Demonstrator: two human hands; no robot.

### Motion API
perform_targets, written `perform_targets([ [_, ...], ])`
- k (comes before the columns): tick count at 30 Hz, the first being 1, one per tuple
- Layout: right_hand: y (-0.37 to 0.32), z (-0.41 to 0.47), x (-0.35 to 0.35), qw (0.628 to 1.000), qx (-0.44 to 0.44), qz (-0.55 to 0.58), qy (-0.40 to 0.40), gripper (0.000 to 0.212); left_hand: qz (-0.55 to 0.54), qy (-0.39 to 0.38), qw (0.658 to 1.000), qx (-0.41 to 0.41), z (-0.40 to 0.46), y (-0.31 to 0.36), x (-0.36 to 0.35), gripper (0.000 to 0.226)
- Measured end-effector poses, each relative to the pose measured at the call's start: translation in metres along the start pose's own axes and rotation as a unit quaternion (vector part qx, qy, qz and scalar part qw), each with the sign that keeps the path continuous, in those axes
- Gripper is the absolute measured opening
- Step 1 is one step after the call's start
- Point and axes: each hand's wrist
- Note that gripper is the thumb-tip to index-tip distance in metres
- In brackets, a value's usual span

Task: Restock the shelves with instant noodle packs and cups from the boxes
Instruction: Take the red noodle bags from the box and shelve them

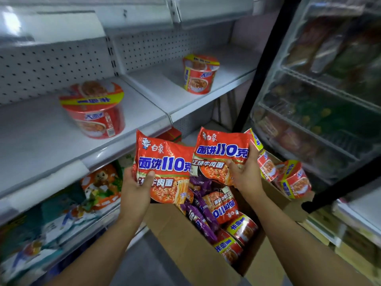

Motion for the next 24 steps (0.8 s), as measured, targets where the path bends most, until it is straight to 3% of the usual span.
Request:
perform_targets([
  [13,-0.089,-0.052,0.030,0.987,0.144,-0.018,-0.070,0.069,-0.027,0.141,0.987,-0.072,-0.073,0.078,0.058,0.025],
  [24,-0.175,-0.104,-0.002,0.957,0.245,0.029,-0.151,0.068,-0.033,0.257,0.959,-0.117,-0.118,0.142,0.147,0.023],
])
Point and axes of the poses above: each hand's wrist, its own z-axis towards the middle knuckle, its own x-axis out of the back of the hand, y = z × x, and after that the axes turned 8 degrees about -x, right-handed
